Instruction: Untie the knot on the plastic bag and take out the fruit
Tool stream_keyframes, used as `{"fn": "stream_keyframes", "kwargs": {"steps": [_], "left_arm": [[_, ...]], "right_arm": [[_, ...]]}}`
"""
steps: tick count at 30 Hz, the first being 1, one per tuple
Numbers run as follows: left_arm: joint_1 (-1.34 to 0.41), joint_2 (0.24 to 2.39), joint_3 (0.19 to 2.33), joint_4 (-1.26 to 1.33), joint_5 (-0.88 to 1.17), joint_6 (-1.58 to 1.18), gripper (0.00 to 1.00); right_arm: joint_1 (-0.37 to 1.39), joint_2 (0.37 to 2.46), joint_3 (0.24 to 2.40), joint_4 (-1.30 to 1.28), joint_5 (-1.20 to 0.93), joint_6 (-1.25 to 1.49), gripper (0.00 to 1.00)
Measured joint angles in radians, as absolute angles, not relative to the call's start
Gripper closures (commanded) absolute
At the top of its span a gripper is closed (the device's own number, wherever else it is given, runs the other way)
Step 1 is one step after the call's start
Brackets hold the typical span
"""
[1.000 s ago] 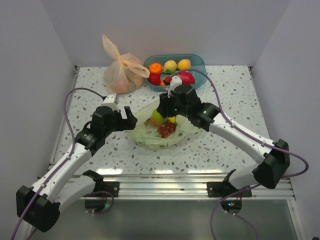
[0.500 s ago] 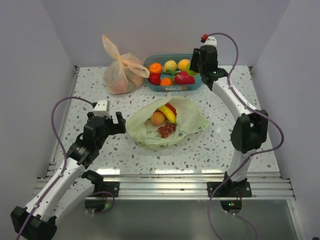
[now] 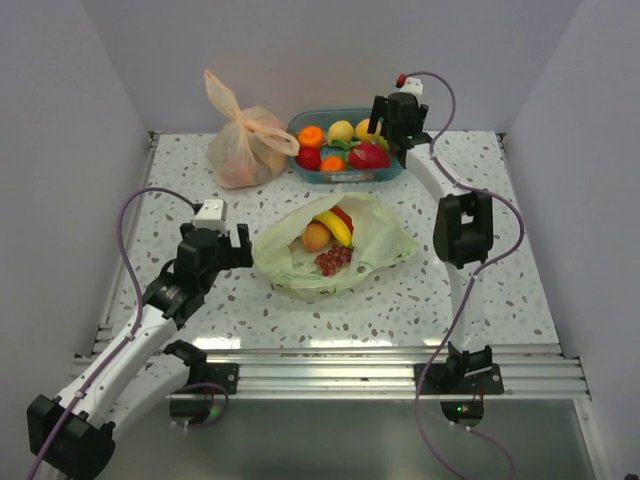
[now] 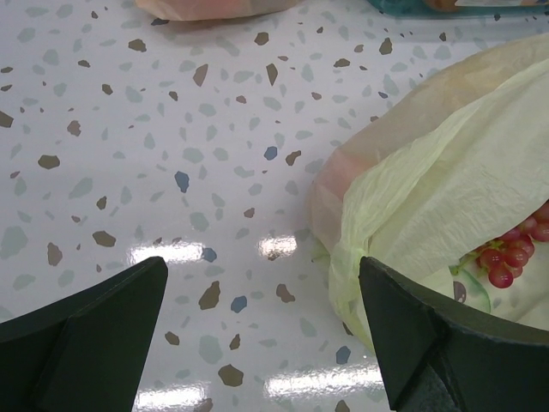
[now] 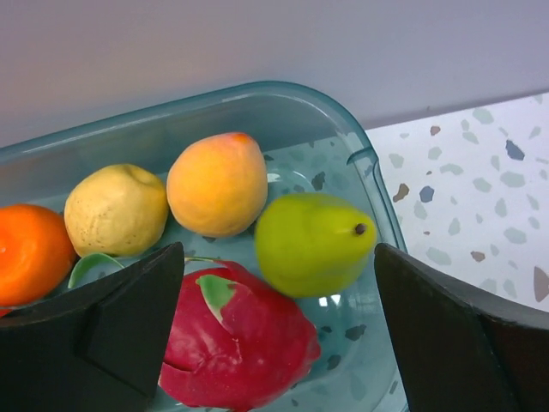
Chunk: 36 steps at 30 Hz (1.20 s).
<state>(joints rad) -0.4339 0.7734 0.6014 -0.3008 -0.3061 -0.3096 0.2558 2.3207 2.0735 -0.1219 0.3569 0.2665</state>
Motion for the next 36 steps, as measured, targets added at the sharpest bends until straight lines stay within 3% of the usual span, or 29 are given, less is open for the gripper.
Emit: {"fn": "stream_keyframes", "kwargs": {"steps": [7, 14, 20, 26, 28, 32, 36], "left_arm": [[-0.434, 0.783, 0.601, -0.299, -0.286, -0.304, 0.00], [-0.434, 0.769, 0.601, -0.294, -0.262, -0.303, 0.00], [-0.434, 0.755, 0.601, -0.290, -0.233, -0.303, 0.00], [-0.434, 0.755, 0.600, -0.278, -0.209, -0.303, 0.00], [-0.434, 0.754, 0.600, -0.278, -0.209, -0.303, 0.00], [-0.434, 0.741, 0.600, -0.278, -0.212, -0.303, 0.00], [-0.434, 0.724, 0.600, -0.278, -0.214, -0.303, 0.00]], "right_arm": [[0.258, 2.245, 1.996, -0.115, 0.282, 0.238, 0.01], [0.323, 1.877, 1.668, -0.171, 0.179, 0.177, 0.02], [0.518, 1.576, 1.493, -0.249, 0.130, 0.120, 0.05], [0.717, 1.442, 1.289, -0.311, 0.102, 0.143, 0.15], [0.767, 1.441, 1.217, -0.328, 0.104, 0.163, 0.27], [0.867, 1.496, 1.118, -0.365, 0.093, 0.197, 0.48], [1.001, 1.627, 1.111, -0.421, 0.083, 0.208, 0.52]]}}
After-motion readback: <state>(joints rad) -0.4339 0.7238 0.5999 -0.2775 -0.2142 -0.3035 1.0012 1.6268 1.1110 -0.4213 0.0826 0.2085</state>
